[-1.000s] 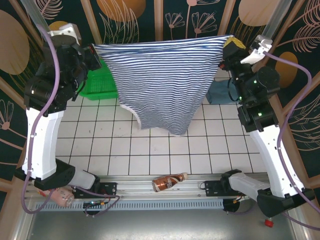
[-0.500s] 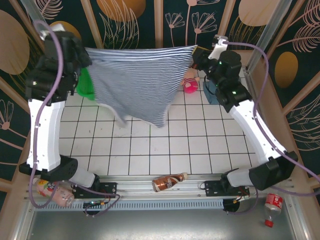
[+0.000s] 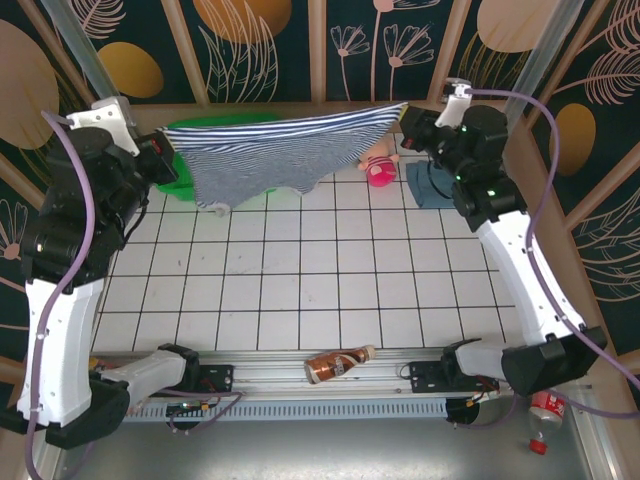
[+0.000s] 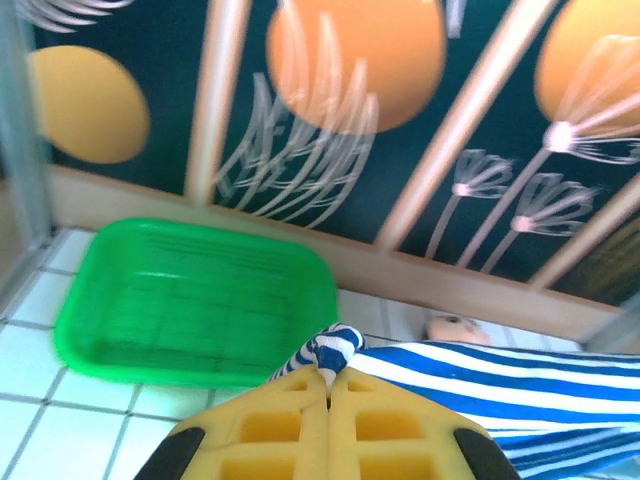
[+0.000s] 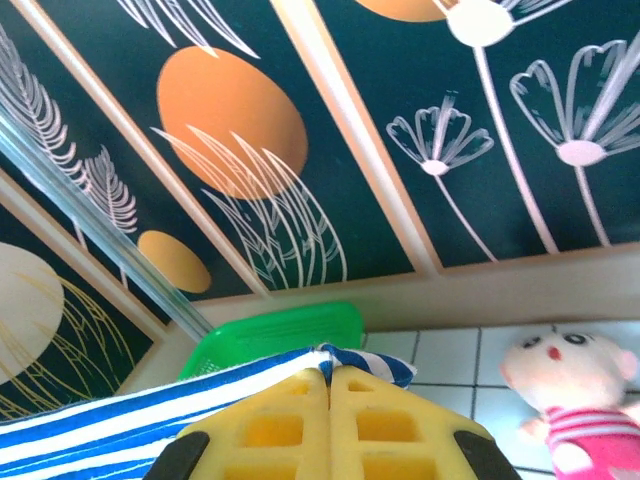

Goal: Fold and stack the tank tops

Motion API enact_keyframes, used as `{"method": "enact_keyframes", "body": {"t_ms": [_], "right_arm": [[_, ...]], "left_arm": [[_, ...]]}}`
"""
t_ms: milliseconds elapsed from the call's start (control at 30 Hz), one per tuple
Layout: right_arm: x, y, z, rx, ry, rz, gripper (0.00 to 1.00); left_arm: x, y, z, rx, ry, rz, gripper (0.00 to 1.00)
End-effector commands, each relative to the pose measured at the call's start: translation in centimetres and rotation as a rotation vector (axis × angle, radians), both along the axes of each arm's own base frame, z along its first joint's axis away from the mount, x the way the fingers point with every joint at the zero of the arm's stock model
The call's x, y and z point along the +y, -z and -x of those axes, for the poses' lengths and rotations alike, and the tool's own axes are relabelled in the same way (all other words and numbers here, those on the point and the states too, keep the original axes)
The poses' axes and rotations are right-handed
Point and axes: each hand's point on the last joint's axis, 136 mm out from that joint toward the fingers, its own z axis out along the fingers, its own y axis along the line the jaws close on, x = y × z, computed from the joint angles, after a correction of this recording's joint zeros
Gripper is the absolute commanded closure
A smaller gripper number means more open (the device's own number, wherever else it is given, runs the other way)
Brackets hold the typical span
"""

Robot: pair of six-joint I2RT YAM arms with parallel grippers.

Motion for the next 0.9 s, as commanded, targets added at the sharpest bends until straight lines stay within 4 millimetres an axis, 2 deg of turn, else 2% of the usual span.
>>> {"method": "enact_keyframes", "body": {"t_ms": [0,133,233,400,533,633,767,800,867], "right_arm": [[-2.2,-2.1,1.5,-0.053,0.037,0.021,1.0],[-1.3,-3.9,1.4,-0.098,-0.012,0.011,1.0],[0.3,-4.4,0.7,-0.116,-0.064,-0.004,1.0],[4.7,-4.9,-0.7,-0.143,-0.157,-0.007,1.0],[9.6,-5.1,-1.5,-0.164,-0.238,-0.01,1.0],[12.9,-5.0,-2.3,-0.169,-0.285,-0.028,1.0],[15.9,-5.4,-3.3,-0.171,-0.338,-0.05,1.0],[16.9,-5.3,-3.1,-0.164,-0.36,-0.048,1.0],[17.5,-4.4,-3.4,-0.138,-0.376,-0.038,1.0]], "left_arm": [[-2.0,-3.2,0.7,-0.158,0.13,0.033,1.0],[1.1,-4.0,0.5,-0.158,-0.041,-0.012,1.0],[4.5,-4.0,1.0,-0.15,-0.237,-0.006,1.0],[9.2,-3.3,3.0,-0.087,-0.497,-0.053,1.0],[12.2,-4.7,4.9,-0.06,-0.661,-0.155,1.0],[13.5,-5.9,5.3,-0.049,-0.749,-0.247,1.0],[14.3,-8.1,6.0,-0.069,-0.801,-0.29,1.0],[14.3,-8.8,6.4,-0.089,-0.786,-0.275,1.0],[12.4,-9.1,5.9,-0.12,-0.643,-0.245,1.0]]}}
